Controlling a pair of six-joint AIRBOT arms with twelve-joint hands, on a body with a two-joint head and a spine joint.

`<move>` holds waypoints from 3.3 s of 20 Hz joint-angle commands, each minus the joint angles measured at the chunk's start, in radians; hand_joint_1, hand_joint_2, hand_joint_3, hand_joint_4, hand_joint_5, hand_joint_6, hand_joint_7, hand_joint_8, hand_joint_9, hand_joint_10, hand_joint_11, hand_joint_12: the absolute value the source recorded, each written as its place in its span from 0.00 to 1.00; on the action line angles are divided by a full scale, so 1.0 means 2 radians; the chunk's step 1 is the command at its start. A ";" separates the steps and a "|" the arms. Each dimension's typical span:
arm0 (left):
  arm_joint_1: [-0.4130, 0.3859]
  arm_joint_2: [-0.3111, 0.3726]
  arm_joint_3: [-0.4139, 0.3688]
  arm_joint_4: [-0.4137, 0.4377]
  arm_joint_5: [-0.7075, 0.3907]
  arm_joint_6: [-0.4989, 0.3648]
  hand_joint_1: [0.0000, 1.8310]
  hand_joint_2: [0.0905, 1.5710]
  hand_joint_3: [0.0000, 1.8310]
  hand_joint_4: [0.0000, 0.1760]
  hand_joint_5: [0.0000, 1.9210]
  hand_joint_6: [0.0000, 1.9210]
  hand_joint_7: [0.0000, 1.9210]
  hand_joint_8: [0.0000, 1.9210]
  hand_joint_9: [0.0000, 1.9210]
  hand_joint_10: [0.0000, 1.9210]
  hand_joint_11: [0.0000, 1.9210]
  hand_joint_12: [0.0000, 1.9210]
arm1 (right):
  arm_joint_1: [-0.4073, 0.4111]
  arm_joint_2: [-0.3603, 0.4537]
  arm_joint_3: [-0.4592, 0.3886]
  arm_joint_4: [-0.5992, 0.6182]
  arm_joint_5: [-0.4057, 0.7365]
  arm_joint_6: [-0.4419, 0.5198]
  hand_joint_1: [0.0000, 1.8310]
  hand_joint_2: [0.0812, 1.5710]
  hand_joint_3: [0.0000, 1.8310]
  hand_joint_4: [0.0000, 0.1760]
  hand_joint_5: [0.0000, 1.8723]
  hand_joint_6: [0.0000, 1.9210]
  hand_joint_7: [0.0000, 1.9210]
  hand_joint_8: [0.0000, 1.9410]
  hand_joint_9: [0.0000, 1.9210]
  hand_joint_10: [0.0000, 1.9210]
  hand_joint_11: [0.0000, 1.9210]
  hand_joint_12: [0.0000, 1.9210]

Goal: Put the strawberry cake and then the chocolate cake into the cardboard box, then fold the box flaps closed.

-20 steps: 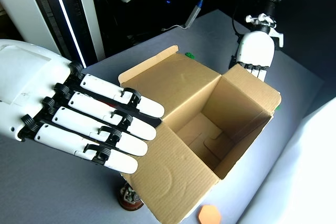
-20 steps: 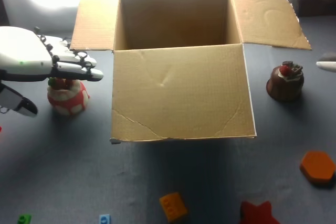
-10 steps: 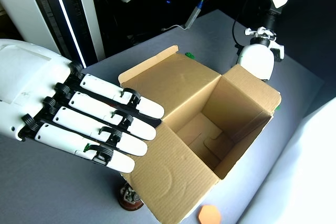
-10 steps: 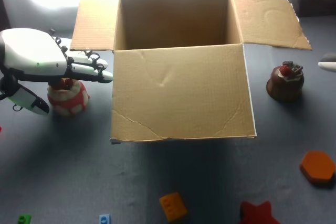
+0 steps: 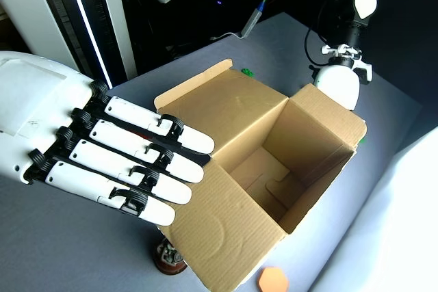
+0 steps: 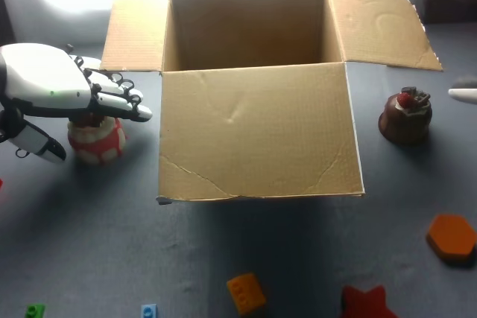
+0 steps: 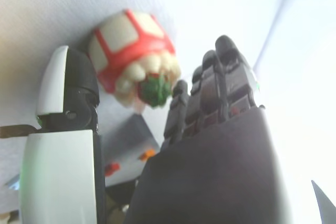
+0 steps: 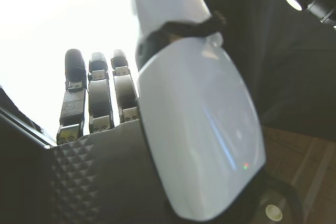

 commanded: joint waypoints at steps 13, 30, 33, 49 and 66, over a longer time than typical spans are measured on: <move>0.007 0.000 -0.010 -0.028 0.001 0.001 0.64 0.75 0.00 0.00 0.37 0.53 0.41 0.60 0.36 0.61 0.32 0.80 | 0.003 0.006 0.000 -0.005 0.060 -0.003 0.60 0.67 0.00 0.18 0.00 0.00 0.01 0.00 0.04 0.00 0.00 0.31; -0.032 0.069 -0.071 0.006 -0.010 -0.023 0.66 0.75 0.00 0.00 0.43 0.56 0.42 0.76 0.45 0.72 0.43 0.83 | 0.002 0.006 0.000 -0.005 0.060 -0.003 0.62 0.64 0.00 0.17 0.02 0.00 0.02 0.00 0.06 0.00 0.00 0.40; -0.066 0.099 -0.095 0.040 -0.024 -0.042 0.66 0.74 0.00 0.00 0.45 0.52 0.44 0.74 0.47 0.66 0.43 0.78 | 0.002 0.006 -0.001 -0.005 0.060 -0.004 0.65 0.64 0.00 0.21 0.03 0.00 0.02 0.00 0.07 0.00 0.00 0.41; -0.312 0.129 -0.087 0.270 -0.106 -0.159 0.66 0.74 0.00 0.00 0.45 0.52 0.43 0.74 0.47 0.64 0.42 0.77 | -0.001 0.007 -0.003 -0.005 0.049 -0.011 0.61 0.68 0.01 0.15 0.02 0.00 0.02 0.01 0.03 0.01 0.00 0.19; -0.375 0.028 -0.102 0.327 -0.133 -0.180 0.65 0.75 0.00 0.00 0.40 0.60 0.44 0.72 0.44 0.69 0.43 0.81 | -0.013 -0.018 0.048 0.216 -0.004 -0.152 0.61 0.68 0.00 0.17 0.01 0.00 0.04 0.00 0.06 0.02 0.00 0.31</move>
